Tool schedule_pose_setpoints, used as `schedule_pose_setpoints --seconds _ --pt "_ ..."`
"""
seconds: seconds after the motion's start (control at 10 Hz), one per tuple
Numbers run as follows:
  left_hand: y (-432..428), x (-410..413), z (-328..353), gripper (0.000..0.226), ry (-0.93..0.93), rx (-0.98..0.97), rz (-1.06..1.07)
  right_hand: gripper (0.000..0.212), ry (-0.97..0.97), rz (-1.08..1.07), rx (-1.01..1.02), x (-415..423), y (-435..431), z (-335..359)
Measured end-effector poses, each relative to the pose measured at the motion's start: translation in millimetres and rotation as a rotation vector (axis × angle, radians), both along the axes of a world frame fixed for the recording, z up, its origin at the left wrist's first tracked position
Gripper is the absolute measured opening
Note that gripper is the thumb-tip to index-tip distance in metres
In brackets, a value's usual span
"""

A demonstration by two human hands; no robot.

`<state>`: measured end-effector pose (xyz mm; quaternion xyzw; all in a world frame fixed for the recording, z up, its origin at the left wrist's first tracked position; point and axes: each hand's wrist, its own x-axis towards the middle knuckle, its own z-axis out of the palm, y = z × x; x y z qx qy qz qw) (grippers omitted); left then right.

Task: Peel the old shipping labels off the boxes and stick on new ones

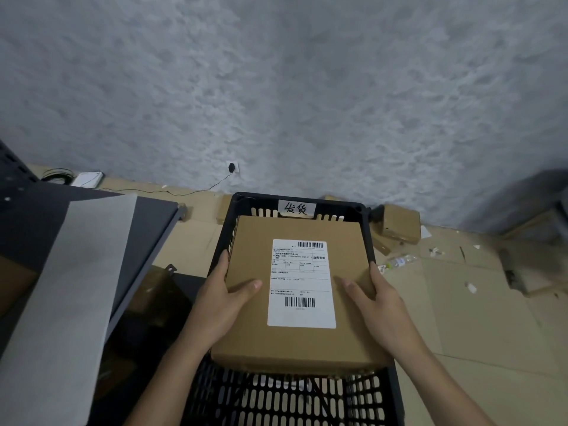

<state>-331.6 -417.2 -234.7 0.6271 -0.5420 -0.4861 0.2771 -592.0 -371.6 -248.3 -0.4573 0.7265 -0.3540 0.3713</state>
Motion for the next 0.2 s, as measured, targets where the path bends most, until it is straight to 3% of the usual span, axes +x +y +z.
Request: schedule_pose_setpoints --seconds 0.1,0.2 --pt "12.5 -0.3 7.9 0.098 -0.032 0.017 0.035 0.069 -0.03 0.001 0.023 -4.3 10.0 6.8" --pt "39.8 0.2 21.4 0.094 -0.09 -0.054 0.058 0.037 -0.069 -0.085 -0.049 -11.7 42.7 18.1"
